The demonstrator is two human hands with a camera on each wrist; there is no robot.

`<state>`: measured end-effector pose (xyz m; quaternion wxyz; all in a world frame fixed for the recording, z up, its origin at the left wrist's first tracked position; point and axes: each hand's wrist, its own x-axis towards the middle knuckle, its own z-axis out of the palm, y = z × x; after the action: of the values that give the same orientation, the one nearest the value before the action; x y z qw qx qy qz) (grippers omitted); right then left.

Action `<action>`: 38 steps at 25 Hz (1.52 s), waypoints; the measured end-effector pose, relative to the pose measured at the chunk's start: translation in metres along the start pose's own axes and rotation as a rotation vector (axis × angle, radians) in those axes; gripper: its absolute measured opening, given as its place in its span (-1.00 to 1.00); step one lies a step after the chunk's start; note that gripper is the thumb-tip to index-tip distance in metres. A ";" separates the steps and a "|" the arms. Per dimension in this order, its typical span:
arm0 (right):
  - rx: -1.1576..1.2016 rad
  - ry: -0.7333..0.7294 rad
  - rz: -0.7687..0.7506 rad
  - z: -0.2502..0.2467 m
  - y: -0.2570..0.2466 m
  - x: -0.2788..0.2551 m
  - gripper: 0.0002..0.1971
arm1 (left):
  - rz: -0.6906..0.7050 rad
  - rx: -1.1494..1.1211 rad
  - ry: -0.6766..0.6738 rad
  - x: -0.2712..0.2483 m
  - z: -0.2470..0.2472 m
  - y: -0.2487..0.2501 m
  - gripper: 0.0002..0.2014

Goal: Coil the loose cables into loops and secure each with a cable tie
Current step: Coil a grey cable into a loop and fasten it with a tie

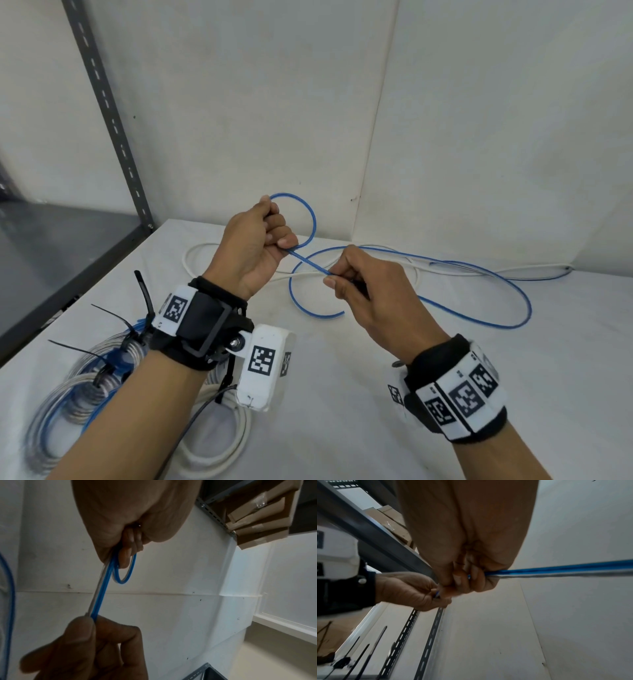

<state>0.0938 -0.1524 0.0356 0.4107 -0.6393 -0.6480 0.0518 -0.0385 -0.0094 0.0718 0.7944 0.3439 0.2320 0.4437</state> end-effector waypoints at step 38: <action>0.559 -0.149 0.449 -0.037 0.010 0.003 -0.78 | 0.207 1.234 -0.676 -0.028 0.006 -0.027 -0.49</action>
<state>0.1241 -0.1649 0.0549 0.4997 -0.6233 -0.4806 0.3618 -0.0332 -0.0457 0.0573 0.4369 0.8701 0.1480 0.1736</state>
